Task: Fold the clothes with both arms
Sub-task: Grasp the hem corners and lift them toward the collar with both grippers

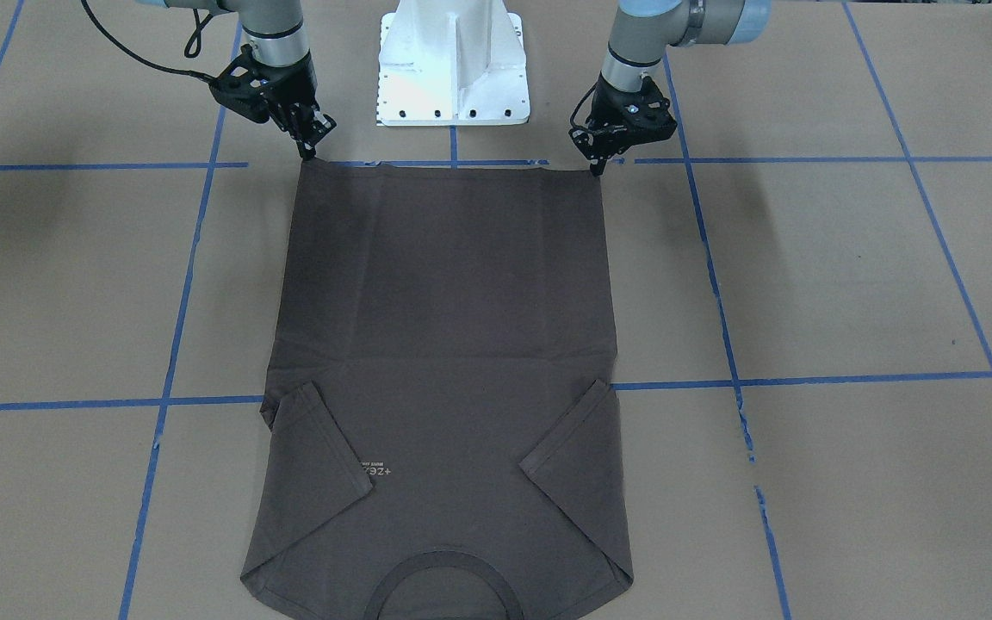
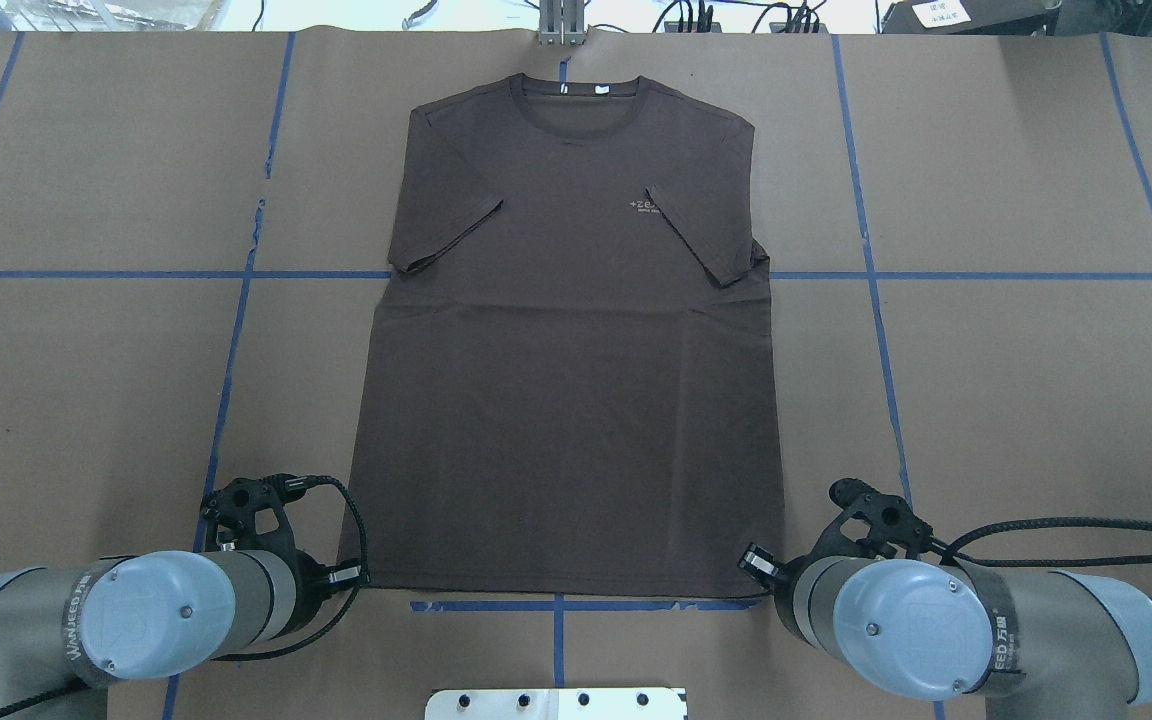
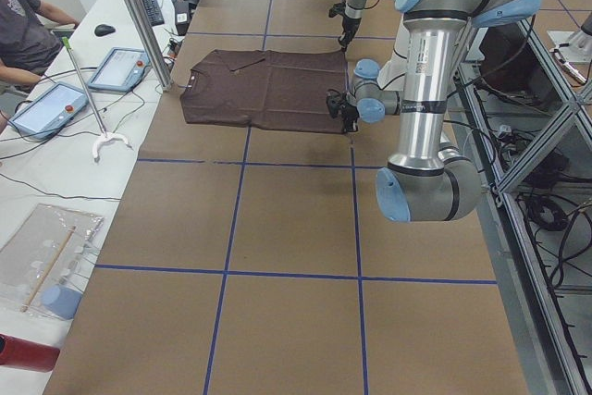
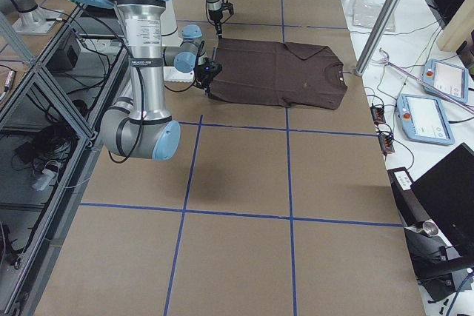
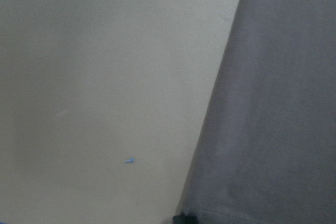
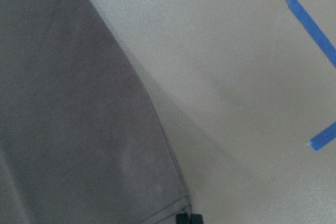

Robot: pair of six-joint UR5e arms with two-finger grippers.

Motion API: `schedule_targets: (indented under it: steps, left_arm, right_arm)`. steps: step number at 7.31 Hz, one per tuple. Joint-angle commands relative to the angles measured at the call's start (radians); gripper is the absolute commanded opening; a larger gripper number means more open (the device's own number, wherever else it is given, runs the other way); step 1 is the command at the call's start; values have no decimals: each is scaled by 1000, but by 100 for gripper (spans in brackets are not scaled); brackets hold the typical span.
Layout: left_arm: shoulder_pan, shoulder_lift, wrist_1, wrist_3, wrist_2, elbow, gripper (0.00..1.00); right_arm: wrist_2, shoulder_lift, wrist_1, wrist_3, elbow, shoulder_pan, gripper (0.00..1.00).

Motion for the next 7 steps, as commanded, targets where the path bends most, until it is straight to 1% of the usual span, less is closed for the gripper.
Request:
schedule_targets:
  steps: [1, 2, 3, 4, 5, 6, 7]
  left_arm:
    - [69, -3, 78, -72, -1, -127, 0]
    - [119, -3, 129, -137, -1, -210, 0]
    - [143, -6, 147, -162, -1, -240, 0]
    - [132, -6, 150, -157, -4, -261, 0]
    - [120, -9, 151, -131, -3, -275, 0]
    - [18, -36, 149, -30, -9, -239, 0]
    - [-133, -114, 151, 109, -17, -179, 0]
  right_arm:
    - [0, -35, -2, 0, 52, 0, 0]
    - [15, -79, 0, 0, 95, -7, 0]
    - [18, -99, 5, 1, 116, -12, 0]
    - [17, -92, 5, 2, 136, -6, 0]
    - [18, -77, 5, -6, 135, 40, 0]
    - [21, -28, 5, -102, 97, 128, 0]
    - [40, 61, -3, -215, 18, 226, 0]
